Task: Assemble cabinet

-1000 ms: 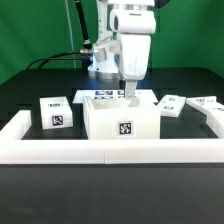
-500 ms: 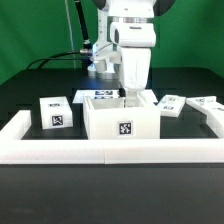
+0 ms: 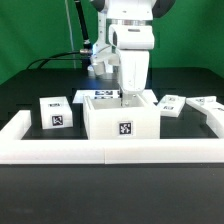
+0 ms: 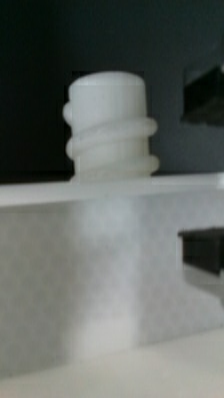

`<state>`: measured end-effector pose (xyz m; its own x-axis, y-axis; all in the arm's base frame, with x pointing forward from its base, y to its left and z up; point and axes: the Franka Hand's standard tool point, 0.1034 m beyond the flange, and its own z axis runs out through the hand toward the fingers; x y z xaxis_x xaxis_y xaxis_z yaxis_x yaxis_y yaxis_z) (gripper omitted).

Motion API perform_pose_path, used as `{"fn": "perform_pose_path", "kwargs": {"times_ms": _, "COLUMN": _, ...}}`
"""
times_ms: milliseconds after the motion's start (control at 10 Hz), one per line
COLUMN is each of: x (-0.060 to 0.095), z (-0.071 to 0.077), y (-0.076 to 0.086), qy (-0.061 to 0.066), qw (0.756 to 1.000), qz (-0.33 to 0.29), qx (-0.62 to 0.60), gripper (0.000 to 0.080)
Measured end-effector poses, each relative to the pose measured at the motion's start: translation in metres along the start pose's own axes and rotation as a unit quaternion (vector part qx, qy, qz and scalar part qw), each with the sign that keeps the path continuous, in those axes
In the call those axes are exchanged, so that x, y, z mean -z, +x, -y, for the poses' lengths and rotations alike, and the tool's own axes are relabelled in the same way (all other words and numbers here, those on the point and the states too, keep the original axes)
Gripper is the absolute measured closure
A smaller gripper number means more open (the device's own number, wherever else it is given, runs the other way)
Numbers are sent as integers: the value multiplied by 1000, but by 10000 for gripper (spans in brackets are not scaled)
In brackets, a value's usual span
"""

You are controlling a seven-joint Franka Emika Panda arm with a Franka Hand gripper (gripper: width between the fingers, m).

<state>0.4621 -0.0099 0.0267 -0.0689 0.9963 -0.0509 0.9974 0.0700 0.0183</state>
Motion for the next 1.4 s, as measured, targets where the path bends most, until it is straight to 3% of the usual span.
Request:
{"fn": "perform_pose_path", "kwargs": {"times_ms": 100, "x": 0, "z": 0, "y": 0, "qy": 0, "qw": 1000, "qz": 0, "qx": 0, "gripper": 574}}
{"fn": "perform_pose_path", "kwargs": {"times_ms": 200, "x": 0, "z": 0, "y": 0, "qy": 0, "qw": 1000, "qz": 0, "qx": 0, "gripper": 736}}
{"fn": "perform_pose_path", "kwargs": {"times_ms": 300, "x": 0, "z": 0, "y": 0, "qy": 0, "qw": 1000, "qz": 0, "qx": 0, "gripper": 766}}
{"fn": "perform_pose_path", "kwargs": {"times_ms": 800, "x": 0, "z": 0, "y": 1, "qy": 1, "qw": 1000, "qz": 0, "qx": -5, "gripper": 766}}
{"fn": "perform_pose_path", "kwargs": {"times_ms": 1200, "x": 2, "z": -14, "y": 48, "qy": -4, "qw": 1000, "qz": -6, "qx": -15, "gripper": 765}}
{"fn": "perform_pose_path", "kwargs": {"times_ms": 1400, "x": 3, "z": -29, "y": 68, "qy": 4, "qw": 1000, "qz": -1, "qx": 1, "gripper": 765}}
